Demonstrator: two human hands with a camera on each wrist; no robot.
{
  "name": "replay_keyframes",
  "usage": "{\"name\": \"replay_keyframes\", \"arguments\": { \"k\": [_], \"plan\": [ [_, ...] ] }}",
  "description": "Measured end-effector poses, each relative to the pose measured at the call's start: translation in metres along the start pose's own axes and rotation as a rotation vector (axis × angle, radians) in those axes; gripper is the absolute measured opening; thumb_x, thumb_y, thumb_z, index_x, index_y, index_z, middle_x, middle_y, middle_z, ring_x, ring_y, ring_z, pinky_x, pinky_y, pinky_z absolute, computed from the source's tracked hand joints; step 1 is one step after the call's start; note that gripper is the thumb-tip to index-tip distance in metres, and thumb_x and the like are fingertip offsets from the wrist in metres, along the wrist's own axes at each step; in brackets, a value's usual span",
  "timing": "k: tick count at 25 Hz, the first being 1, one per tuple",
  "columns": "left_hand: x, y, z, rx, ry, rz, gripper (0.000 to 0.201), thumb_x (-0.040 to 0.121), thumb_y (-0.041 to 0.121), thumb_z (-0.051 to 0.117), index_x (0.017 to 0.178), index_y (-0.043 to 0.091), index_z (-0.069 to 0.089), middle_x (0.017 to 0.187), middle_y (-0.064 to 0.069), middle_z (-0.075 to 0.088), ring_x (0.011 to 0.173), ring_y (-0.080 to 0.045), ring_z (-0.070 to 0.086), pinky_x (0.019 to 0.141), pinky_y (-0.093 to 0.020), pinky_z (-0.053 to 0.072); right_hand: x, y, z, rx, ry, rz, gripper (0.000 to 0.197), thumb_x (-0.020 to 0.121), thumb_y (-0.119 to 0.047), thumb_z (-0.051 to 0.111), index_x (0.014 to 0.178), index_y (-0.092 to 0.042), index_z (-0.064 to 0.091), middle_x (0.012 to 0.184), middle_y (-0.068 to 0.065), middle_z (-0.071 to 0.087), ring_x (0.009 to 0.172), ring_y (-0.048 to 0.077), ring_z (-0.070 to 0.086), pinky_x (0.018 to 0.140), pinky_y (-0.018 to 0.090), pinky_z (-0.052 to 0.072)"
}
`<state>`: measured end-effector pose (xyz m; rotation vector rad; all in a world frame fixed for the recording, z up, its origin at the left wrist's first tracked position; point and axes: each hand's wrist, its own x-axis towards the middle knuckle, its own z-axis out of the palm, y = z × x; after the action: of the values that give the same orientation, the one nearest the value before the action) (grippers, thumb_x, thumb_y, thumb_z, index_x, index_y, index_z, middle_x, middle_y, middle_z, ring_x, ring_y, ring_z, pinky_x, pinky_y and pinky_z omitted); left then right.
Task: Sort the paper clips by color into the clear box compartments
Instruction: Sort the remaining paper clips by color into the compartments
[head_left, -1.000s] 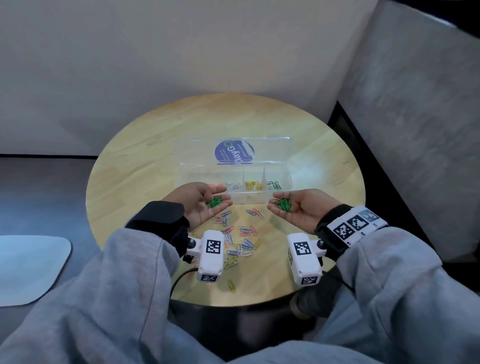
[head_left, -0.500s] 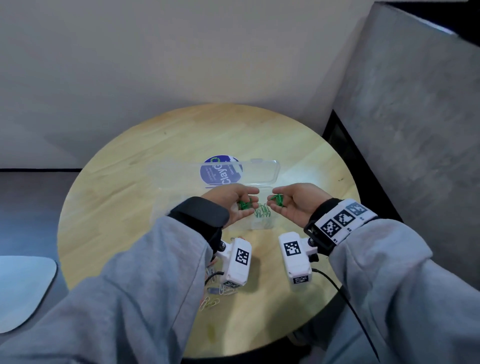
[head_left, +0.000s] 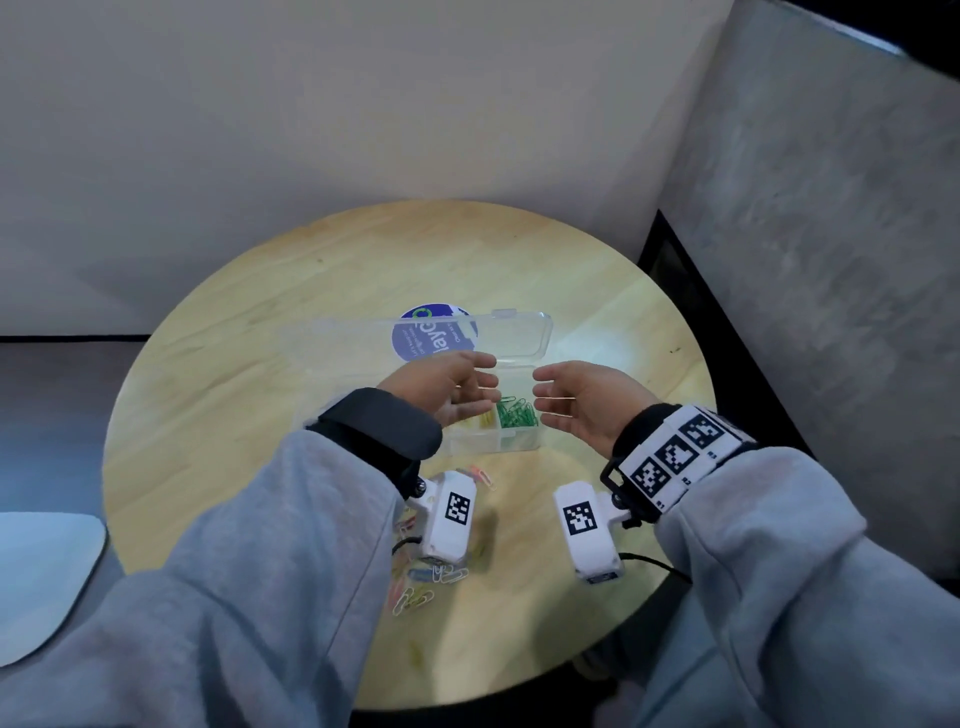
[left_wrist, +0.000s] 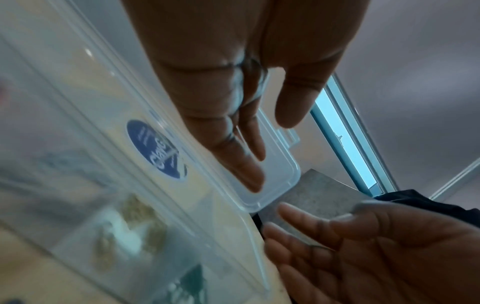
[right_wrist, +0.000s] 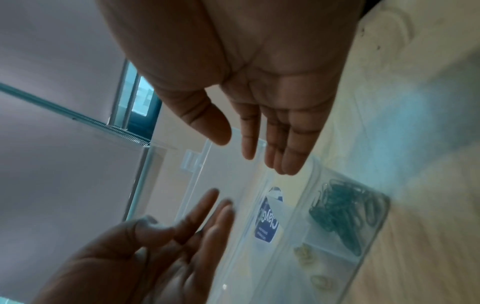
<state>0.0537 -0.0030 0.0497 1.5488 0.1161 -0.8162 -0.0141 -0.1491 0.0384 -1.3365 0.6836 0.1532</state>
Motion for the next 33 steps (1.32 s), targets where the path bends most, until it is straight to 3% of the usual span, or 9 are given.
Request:
{"name": "replay_keyframes", "arguments": {
  "k": [3,6,9,13,16,20,23,28,33],
  "plan": [
    [-0.021,-0.007,-0.027,0.274,0.008,0.028,0.023,0.092,-0.001,0.039,0.079,0.011,0.053,0.072,-0.006,0.050,0.054,-0.014,0.054,0.047,-0.017,0.043,-0.010,0.005,0.005,-0.204,-0.029,-0.085,0.017,0.092,-0.003,0.041,0.087,-0.010,0.055,0.079,0.005,0.054,0.066,0.016,0.053,0.060,0.025,0.047],
    [-0.037,-0.027,-0.046,0.705,-0.063,0.006,0.013,0.089,0.007,0.049,0.079,0.014,0.054,0.069,-0.001,0.052,0.057,-0.014,0.052,0.054,-0.021,0.042,-0.021,0.019,0.019,-0.563,-0.118,-0.116,0.018,0.089,-0.002,0.044,0.082,-0.013,0.057,0.075,0.002,0.055,0.062,0.013,0.053,0.052,0.021,0.046],
    [-0.044,-0.051,-0.050,1.069,-0.099,0.041,0.012,0.081,0.011,0.055,0.079,0.022,0.057,0.066,0.009,0.055,0.059,-0.008,0.053,0.056,-0.018,0.043,-0.025,0.042,0.034,-0.970,-0.221,-0.091,0.009,0.088,-0.012,0.053,0.093,-0.015,0.060,0.081,0.000,0.058,0.069,0.013,0.055,0.065,0.025,0.050],
    [-0.034,-0.078,-0.051,1.409,-0.161,-0.012,0.014,0.075,0.014,0.065,0.083,0.023,0.057,0.083,0.004,0.059,0.077,-0.016,0.053,0.062,-0.022,0.041,-0.016,0.068,0.046,-1.402,-0.158,-0.163,0.042,0.085,-0.017,0.056,0.126,-0.025,0.052,0.117,0.000,0.054,0.102,0.018,0.056,0.089,0.029,0.046],
    [-0.028,-0.083,-0.059,1.488,-0.103,0.011,0.013,0.076,0.015,0.064,0.081,0.022,0.054,0.093,-0.001,0.060,0.083,-0.019,0.053,0.067,-0.025,0.040,-0.007,0.077,0.051,-1.478,-0.169,-0.217,0.049,0.085,-0.013,0.054,0.133,-0.022,0.047,0.131,0.005,0.046,0.115,0.024,0.053,0.096,0.031,0.043],
    [-0.028,-0.087,-0.064,1.552,-0.218,0.096,0.024,0.074,0.005,0.060,0.088,0.025,0.058,0.070,0.009,0.047,0.078,-0.017,0.049,0.052,-0.022,0.032,0.004,0.078,0.053,-1.546,-0.168,-0.285,0.037,0.085,-0.007,0.051,0.122,-0.015,0.053,0.124,0.008,0.049,0.113,0.026,0.053,0.093,0.030,0.042],
    [-0.024,-0.090,-0.065,1.582,-0.280,0.124,0.027,0.072,0.010,0.066,0.095,0.024,0.063,0.077,0.006,0.050,0.078,-0.017,0.048,0.058,-0.025,0.034,0.012,0.080,0.052,-1.521,-0.141,-0.311,0.030,0.085,-0.003,0.048,0.112,-0.012,0.058,0.120,0.008,0.052,0.111,0.026,0.054,0.089,0.028,0.042],
    [-0.019,-0.094,-0.068,1.564,-0.274,0.179,0.021,0.074,0.019,0.070,0.093,0.023,0.064,0.082,0.006,0.051,0.079,-0.016,0.048,0.067,-0.024,0.035,0.014,0.083,0.044,-1.368,-0.044,-0.300,0.014,0.084,-0.012,0.054,0.096,-0.019,0.055,0.110,0.005,0.060,0.101,0.024,0.058,0.075,0.025,0.040],
    [-0.021,-0.096,-0.068,1.521,-0.215,0.198,0.011,0.079,0.023,0.069,0.089,0.022,0.064,0.083,0.007,0.054,0.080,-0.015,0.050,0.066,-0.023,0.036,0.016,0.079,0.051,-1.494,-0.036,-0.271,0.010,0.091,-0.021,0.050,0.096,-0.014,0.055,0.115,0.009,0.061,0.107,0.027,0.057,0.084,0.029,0.044]
  ]
}}
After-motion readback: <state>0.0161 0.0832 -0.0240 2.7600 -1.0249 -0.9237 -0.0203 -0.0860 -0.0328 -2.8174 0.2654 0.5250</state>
